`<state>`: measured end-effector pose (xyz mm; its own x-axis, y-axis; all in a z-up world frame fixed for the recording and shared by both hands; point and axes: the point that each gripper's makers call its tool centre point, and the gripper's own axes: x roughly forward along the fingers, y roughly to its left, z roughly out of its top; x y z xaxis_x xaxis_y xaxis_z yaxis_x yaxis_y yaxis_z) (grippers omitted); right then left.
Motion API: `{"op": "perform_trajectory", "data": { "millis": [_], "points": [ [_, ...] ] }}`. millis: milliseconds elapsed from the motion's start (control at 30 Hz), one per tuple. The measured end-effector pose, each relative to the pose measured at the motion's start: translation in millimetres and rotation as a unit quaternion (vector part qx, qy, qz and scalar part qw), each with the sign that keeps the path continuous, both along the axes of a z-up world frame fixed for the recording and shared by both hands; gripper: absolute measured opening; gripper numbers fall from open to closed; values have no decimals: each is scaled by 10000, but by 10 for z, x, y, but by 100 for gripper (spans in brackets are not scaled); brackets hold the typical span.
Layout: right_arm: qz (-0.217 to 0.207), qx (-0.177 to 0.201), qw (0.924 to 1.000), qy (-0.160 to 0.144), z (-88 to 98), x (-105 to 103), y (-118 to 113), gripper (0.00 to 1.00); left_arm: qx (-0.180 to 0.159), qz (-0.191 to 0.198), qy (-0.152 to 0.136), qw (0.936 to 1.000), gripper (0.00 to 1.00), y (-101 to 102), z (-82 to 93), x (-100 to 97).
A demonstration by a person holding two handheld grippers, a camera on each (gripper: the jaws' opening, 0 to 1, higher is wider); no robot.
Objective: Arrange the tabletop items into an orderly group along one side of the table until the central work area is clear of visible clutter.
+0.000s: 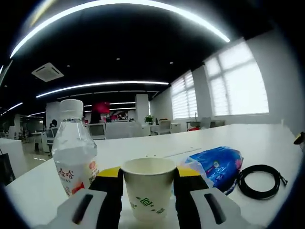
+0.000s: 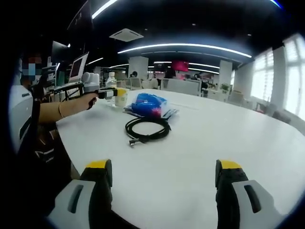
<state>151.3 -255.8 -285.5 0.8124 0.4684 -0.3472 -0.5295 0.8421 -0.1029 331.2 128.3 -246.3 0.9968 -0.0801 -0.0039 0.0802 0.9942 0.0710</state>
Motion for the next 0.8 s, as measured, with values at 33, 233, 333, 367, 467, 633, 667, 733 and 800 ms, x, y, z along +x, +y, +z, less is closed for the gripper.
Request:
{"op": "perform_trajectory", "data": {
  "millis": [33, 233, 333, 367, 467, 633, 667, 733, 800],
  "points": [
    [-4, -3, 10000, 0, 0, -1, -1, 87, 28, 5, -24, 10000, 41, 0, -6, 8],
    [1, 19, 10000, 4, -1, 1, 8, 87, -111, 22, -72, 9999, 41, 47, -5, 20],
    [14, 16, 10000, 0, 2, 12, 17, 87, -3, 38, -4, 10000, 41, 58, -68, 13],
    [16, 15, 10000, 0, 3, 13, 17, 87, -2, 34, 6, 10000, 41, 59, -80, 11],
    [31, 30, 10000, -7, 8, 14, 25, 87, -82, 30, -69, 9999, 41, 63, -84, 4],
    [14, 27, 10000, 6, -5, 15, 12, 87, -130, 12, -30, 9999, 42, 51, -100, 11],
    [16, 30, 10000, 6, -6, 13, 12, 87, -194, 47, -23, 9998, 42, 59, -105, 8],
    [21, 34, 10000, 11, -8, 8, 14, 87, -273, 22, 90, 9996, 42, 54, -148, 9],
    [19, 29, 10000, 5, -6, 5, 10, 87, -460, 28, 469, 9978, 42, 54, -261, -2]
  ]
}}
